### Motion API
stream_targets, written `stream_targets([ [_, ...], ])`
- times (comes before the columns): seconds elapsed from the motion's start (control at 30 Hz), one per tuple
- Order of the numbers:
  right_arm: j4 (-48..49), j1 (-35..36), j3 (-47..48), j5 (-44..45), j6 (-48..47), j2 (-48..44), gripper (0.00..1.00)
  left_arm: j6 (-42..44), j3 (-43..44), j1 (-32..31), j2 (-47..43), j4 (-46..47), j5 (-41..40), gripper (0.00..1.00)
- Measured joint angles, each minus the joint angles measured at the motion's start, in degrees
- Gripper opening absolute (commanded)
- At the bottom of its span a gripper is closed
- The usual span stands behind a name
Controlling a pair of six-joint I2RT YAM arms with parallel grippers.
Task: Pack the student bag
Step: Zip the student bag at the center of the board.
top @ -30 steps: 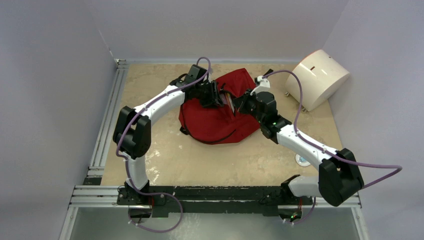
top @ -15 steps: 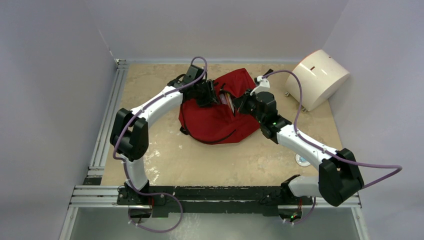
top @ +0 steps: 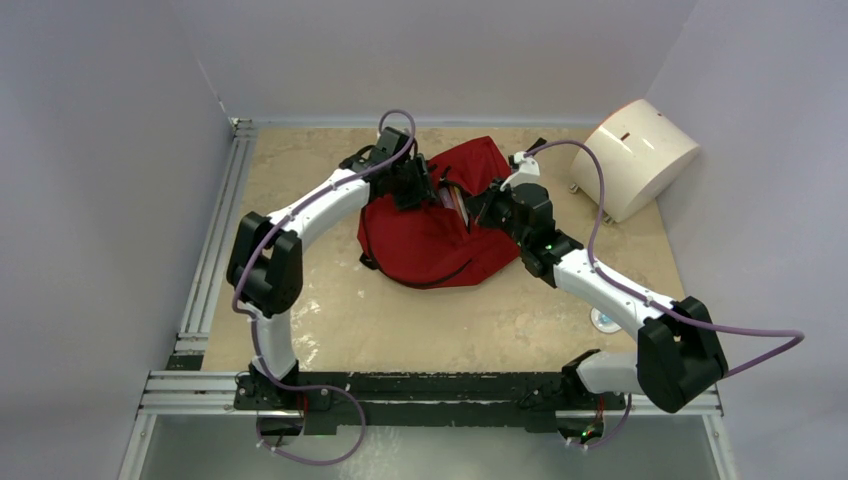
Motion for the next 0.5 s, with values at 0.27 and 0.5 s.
stream_targets([
  [0.27,0.0,0.0,-0.2,0.0,0.1,0.0,0.00,0.7,0.1,0.0,2.8,-0.2,-0.4,0.39],
  [0.5,0.0,0.0,-0.2,0.0,0.3,0.0,0.00,2.6,-0.1,0.0,2.9,-0.2,-0.3,0.18],
])
